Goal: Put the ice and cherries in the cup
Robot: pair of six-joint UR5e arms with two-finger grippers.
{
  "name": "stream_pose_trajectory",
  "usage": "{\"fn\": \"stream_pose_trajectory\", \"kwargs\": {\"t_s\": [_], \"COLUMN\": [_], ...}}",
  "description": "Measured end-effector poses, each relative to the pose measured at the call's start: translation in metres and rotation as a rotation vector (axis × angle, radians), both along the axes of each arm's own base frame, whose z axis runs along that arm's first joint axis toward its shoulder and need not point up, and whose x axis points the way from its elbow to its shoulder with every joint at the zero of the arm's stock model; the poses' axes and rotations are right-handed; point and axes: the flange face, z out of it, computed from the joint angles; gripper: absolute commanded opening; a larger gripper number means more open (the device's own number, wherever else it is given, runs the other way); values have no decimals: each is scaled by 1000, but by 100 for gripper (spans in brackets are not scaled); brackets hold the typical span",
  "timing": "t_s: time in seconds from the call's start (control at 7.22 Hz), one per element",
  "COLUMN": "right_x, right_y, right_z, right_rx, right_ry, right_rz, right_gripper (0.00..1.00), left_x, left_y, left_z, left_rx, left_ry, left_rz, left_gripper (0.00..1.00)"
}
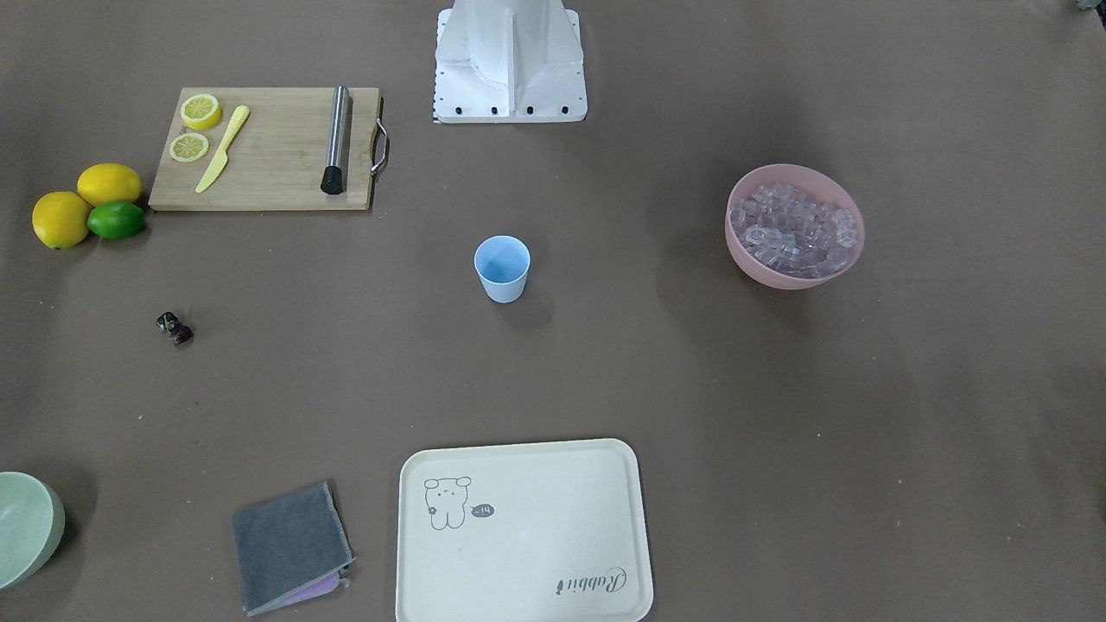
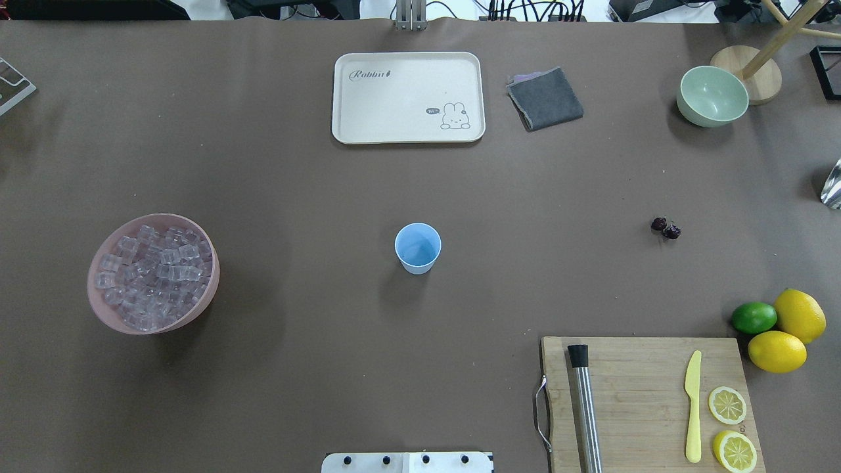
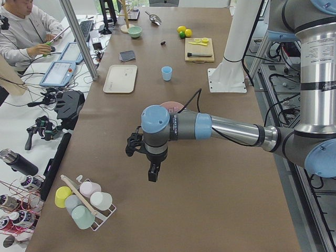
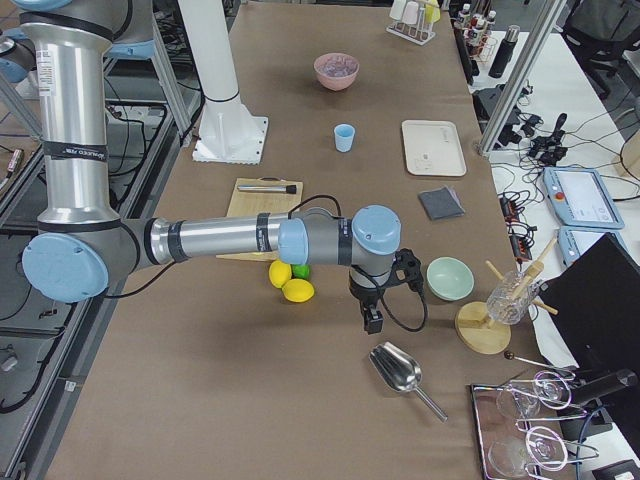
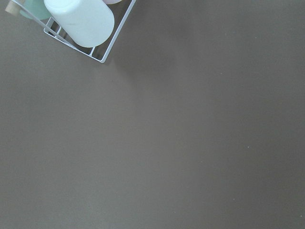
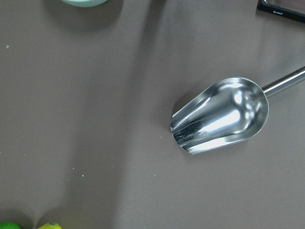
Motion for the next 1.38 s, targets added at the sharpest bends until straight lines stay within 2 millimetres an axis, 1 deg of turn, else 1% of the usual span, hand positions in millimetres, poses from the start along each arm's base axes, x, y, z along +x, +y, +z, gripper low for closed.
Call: {"fn": "stream_pose_trajectory", "kwargs": {"t_s": [0.83,1.11,1.38], "right_x": [-1,-1,0], "right_y": [2,10,20], "right_z": [2,8,8], "right_rx": [-6,-15,-15], "right_ry": [-1,-1,-3], "right_rz": [-1,-1,-1], "right_gripper": [100,100,100], "left_x": [3,5,6], "left_y": [0,-3,-3], "left_z": [-12,-18,-20], "left_rx": [46,72,90], "left_ry": [24,37,48], "left_rz": [-59,-56,-54], "left_gripper": [97,97,97]}}
